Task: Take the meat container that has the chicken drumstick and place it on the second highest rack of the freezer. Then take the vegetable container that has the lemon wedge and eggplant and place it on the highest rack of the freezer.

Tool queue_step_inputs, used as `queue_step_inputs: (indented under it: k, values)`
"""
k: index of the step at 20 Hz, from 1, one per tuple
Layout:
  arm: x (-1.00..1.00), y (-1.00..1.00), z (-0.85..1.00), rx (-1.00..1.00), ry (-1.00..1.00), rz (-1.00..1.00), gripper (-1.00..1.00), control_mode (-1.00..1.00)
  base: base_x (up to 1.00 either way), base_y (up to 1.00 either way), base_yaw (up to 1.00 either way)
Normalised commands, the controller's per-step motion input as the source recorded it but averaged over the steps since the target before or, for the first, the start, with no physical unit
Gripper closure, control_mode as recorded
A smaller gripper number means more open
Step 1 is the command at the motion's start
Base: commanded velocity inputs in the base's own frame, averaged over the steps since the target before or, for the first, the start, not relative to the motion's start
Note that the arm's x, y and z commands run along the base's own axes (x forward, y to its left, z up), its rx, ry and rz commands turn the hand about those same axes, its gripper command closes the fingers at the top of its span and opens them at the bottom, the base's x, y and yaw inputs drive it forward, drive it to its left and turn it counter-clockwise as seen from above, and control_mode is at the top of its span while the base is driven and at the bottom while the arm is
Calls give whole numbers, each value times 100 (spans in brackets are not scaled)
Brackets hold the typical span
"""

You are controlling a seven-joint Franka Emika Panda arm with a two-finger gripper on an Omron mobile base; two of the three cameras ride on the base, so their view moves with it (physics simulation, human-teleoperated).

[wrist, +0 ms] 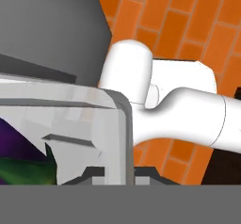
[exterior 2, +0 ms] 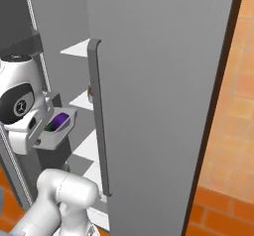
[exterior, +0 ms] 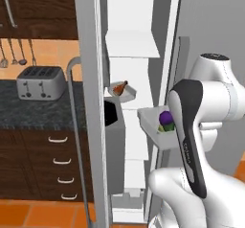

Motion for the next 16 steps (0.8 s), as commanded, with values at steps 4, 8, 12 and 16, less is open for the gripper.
queue_step_inputs:
  k: [4, 8, 12, 16]
  values:
    - [0, 0, 0, 0, 0, 0, 100, 100, 33, 5, 3]
    - [0, 0, 0, 0, 0, 0, 100, 100, 31, 2, 5]
    - [0, 0, 0, 0, 0, 0, 100, 100, 54, 7, 3]
    - [0, 0, 0, 0, 0, 0, 100, 100, 54, 13, 0]
